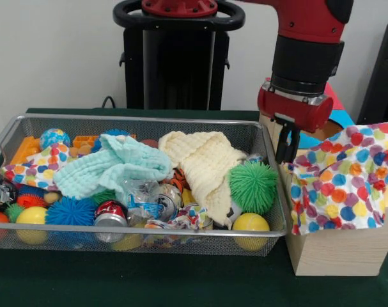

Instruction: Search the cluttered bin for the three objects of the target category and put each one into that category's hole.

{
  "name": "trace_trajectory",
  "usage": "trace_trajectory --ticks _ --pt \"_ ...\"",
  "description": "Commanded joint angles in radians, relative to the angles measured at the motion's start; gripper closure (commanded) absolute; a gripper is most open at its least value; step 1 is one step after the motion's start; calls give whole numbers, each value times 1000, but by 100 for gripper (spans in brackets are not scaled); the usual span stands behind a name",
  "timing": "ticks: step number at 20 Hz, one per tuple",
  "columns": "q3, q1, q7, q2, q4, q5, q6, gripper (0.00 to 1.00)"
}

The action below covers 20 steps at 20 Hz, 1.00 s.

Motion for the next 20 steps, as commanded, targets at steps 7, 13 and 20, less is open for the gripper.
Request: trace_trajectory --ticks 7,13,20 --pt "72 -37 72 132 50 -61 -75 100" --pt "70 -38 75 129 49 -67 -70 100" --pt "84 -52 61 77 91 -84 -88 100"
